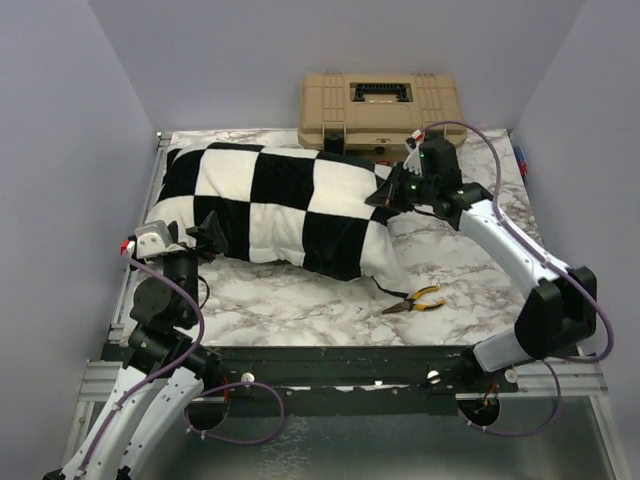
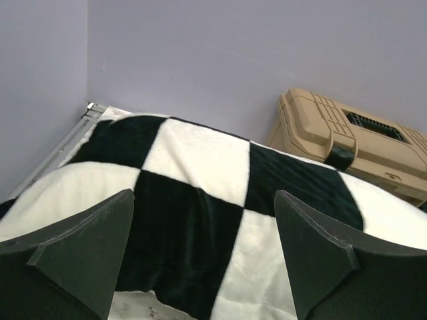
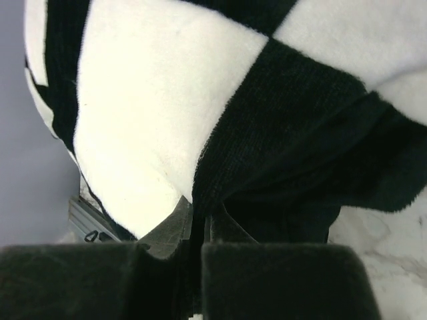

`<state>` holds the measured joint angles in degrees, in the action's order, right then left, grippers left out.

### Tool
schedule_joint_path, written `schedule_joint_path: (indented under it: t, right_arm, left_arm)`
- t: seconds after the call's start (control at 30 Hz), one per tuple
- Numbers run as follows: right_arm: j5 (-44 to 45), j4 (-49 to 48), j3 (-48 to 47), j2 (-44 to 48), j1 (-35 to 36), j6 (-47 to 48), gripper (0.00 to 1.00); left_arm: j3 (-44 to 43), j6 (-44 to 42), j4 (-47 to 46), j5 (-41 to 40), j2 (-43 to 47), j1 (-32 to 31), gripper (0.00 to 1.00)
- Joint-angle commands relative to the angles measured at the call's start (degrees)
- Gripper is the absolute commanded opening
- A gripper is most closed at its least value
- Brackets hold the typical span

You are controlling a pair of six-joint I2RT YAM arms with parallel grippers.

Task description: Remove the pillowcase from the pillow

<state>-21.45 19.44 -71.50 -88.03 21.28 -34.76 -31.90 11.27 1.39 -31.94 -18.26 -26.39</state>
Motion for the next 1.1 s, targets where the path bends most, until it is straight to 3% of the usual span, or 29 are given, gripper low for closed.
schedule_joint_path:
  t: [0.0, 0.43, 0.53, 0.63, 0.7, 0.73, 0.87, 1.07]
  right_arm:
    - [6.3, 8.9, -0.3, 12.4, -0.5, 2.9, 0.0]
    - [1.6, 22.0, 15.8, 33.0, -0.6, 2.8, 0.01]
    - [2.6, 25.3, 15.0, 34.4, -0.5, 4.9, 0.21]
    - [8.1, 31.3, 9.4, 33.2, -0.6, 8.7, 0.56]
    - [11.8, 34.9, 5.1, 31.5, -0.5, 10.6, 0.87]
    - [13.0, 35.8, 2.9, 30.4, -0.6, 11.6, 0.97]
    - [15.1, 36.5, -5.1, 25.2, -0.6, 14.2, 1.0]
    - [11.5, 33.0, -16.4, 15.0, -0.6, 17.0, 1.0]
  left_arm:
    - [0.7, -0.9, -0.6, -0.8, -0.2, -0.3, 0.87]
    - [0.4, -0.5, -0.3, -0.7, -3.1, -0.4, 0.87]
    - [0.3, -0.3, -0.3, -0.4, -4.3, -0.4, 0.87]
    - [0.1, -0.2, -0.3, 0.1, -5.3, -0.4, 0.87]
    - [0.1, -0.2, -0.3, 0.3, -5.8, -0.4, 0.87]
    - [0.1, -0.1, -0.3, 0.3, -5.9, -0.4, 0.87]
    - [0.0, -0.3, -0.2, 0.0, -6.0, -0.4, 0.87]
    - [0.1, -0.3, -0.2, 0.3, -6.0, -0.4, 0.87]
